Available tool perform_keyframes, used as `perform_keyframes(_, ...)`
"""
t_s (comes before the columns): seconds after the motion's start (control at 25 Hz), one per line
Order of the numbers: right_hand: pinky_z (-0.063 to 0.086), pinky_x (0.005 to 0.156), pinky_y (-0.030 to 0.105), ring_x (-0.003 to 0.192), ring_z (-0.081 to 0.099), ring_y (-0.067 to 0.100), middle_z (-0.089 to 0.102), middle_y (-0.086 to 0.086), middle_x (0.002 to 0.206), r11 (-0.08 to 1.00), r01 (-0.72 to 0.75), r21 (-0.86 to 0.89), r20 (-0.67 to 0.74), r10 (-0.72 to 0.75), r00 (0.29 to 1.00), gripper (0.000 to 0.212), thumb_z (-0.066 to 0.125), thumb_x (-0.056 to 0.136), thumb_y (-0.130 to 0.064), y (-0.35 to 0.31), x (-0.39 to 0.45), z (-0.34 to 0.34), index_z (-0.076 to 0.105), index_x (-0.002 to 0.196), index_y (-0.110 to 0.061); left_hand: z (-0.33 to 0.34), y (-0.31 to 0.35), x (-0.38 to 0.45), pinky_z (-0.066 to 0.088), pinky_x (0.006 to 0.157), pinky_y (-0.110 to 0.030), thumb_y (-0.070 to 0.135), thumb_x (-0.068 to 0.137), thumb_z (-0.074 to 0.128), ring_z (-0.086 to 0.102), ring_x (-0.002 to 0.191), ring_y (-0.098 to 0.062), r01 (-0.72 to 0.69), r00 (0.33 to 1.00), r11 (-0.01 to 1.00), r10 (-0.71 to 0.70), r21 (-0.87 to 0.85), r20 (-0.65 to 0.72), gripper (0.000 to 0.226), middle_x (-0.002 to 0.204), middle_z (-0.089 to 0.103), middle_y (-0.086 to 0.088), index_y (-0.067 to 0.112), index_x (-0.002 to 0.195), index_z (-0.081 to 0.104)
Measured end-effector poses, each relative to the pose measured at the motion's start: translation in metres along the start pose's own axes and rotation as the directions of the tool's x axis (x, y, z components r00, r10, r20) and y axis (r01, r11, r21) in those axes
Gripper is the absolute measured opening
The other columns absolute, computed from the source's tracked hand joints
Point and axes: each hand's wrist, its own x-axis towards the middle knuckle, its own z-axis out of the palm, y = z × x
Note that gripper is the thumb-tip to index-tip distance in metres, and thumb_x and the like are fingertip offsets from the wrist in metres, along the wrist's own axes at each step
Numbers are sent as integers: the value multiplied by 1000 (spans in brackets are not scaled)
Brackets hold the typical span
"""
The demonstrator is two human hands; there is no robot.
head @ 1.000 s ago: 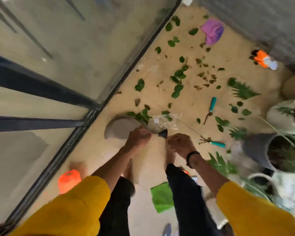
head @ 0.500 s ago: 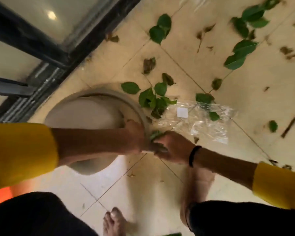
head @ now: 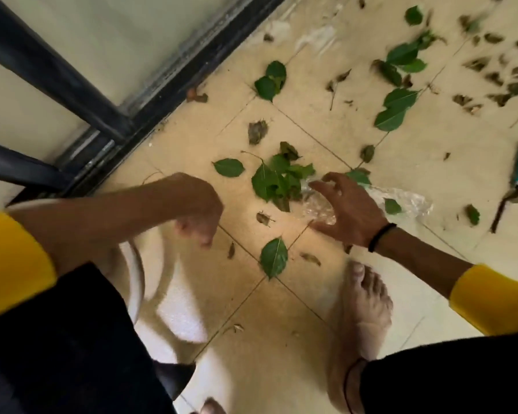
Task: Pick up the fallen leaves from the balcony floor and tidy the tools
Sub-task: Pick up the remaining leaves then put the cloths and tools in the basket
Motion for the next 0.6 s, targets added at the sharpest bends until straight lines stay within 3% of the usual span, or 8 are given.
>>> perform_keyframes(0.08,56,80,49,106,57,38,49,17,132,995,45,90,-109,-35,993,61,75,80,-21,-2,-17,4,52,137,-18,-10,14,-14,52,95,-38,57,90,63,64,110,-23,-98,969,991,76,-86,-234,48,123,67,-2,21,122,66)
perform_keyframes(0.12,57,74,47,99,59,38,54,18,125,992,59,110,-162,-40,986,53,72,79,-8,-6,-25,2,59,130,-13,-15,26,-17,51,96,-37,53,95,58,61,113,-24,-162,929,974,96,-160,-358,48,125,63,-4,19,128,63)
perform_keyframes(0.24,53,66,39,92,59,34,58,13,116,998,58,-2,-184,-57,981,47,68,77,-1,-12,-52,-16,66,122,-14,-5,66,-23,51,86,-31,50,96,59,63,103,-21,-364,818,800,30,-477,-574,38,115,67,-3,23,122,65)
perform_keyframes(0.32,48,66,37,93,58,33,58,11,117,991,13,-132,-162,-34,986,48,67,76,-3,-3,-75,-24,66,122,-17,11,76,-11,51,77,-27,47,96,60,67,96,-20,-439,804,657,-17,-613,-594,30,111,70,-1,25,115,68)
perform_keyframes(0.4,49,68,39,96,58,33,55,11,121,973,-145,-181,-140,120,983,47,64,77,-5,20,-101,-30,63,122,-18,18,86,-9,52,71,-25,39,98,60,70,88,-16,-490,825,493,-5,-719,-566,23,102,73,2,24,113,70)
perform_keyframes(0.52,51,81,46,108,51,34,49,10,127,883,-390,-260,-27,398,917,45,69,80,-19,47,-121,-33,59,124,-20,15,97,-12,59,85,-37,28,100,59,72,86,-17,-485,872,81,-33,-871,-489,21,95,77,-4,18,114,70)
perform_keyframes(0.6,48,92,47,118,45,35,49,12,132,870,-450,-202,33,465,885,51,77,79,-42,47,-123,-31,63,123,-20,12,101,-14,56,94,-42,25,101,58,71,91,-22,-442,897,-129,-67,-888,-437,20,100,77,-9,15,114,70)
